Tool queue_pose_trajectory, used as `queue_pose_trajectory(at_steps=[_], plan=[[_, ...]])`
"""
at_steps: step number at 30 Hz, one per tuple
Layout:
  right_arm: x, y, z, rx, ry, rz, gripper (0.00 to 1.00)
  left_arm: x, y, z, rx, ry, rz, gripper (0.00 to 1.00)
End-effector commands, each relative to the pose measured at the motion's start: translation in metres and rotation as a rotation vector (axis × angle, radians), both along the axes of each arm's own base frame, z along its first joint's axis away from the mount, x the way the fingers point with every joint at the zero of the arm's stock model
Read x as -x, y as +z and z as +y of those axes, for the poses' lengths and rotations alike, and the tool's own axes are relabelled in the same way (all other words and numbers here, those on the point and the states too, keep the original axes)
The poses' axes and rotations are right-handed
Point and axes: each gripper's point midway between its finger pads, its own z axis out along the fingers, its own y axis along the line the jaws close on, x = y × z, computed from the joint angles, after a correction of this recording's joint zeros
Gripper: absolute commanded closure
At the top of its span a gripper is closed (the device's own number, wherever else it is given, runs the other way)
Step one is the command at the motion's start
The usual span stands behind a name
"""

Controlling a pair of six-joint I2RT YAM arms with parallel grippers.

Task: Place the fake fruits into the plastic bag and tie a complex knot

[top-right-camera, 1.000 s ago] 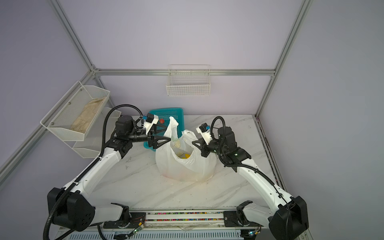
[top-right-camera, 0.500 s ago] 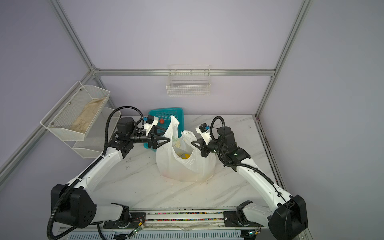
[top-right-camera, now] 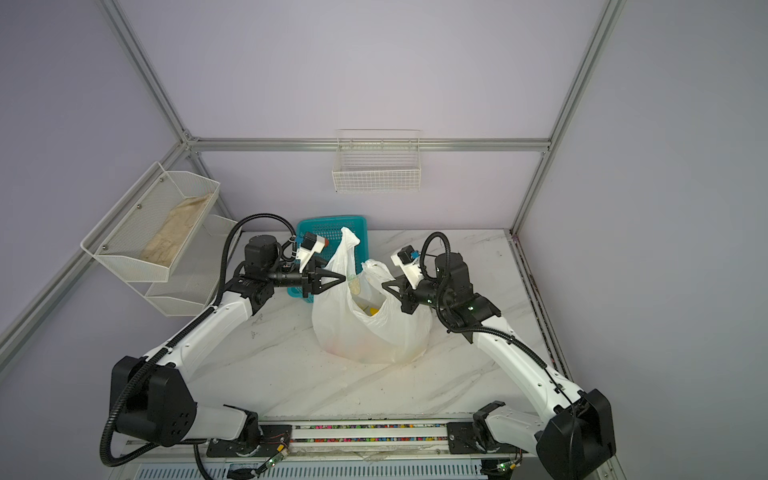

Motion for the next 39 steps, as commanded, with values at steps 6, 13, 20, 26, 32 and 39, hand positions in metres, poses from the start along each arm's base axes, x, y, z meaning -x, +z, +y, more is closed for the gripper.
queue_pose_trajectory(at_steps=[6, 13, 20, 26, 32, 39], plan=[[0.001, 0.021, -0.001, -0.031, 0.005, -0.03, 1.0, 0.01, 0.044, -0.002, 0.038, -0.022, -0.125, 0.89], [-0.004, 0.027, -0.004, -0.062, -0.007, 0.05, 1.0, 0.024, 0.044, 0.002, 0.011, -0.006, -0.217, 1.0], [-0.003, 0.009, -0.008, 0.042, 0.0, 0.039, 1.0, 0.027, 0.035, -0.004, -0.032, -0.02, -0.238, 1.0], [0.002, 0.017, 0.001, -0.007, 0.051, 0.016, 1.0, 0.027, 0.032, -0.005, -0.061, -0.017, -0.243, 1.0], [-0.015, 0.02, -0.005, -0.057, -0.025, 0.08, 1.0, 0.039, 0.026, -0.007, -0.083, -0.028, -0.279, 1.0], [-0.025, 0.024, -0.016, -0.175, -0.028, 0.151, 1.0, 0.051, 0.007, -0.022, -0.178, -0.068, -0.321, 1.0]])
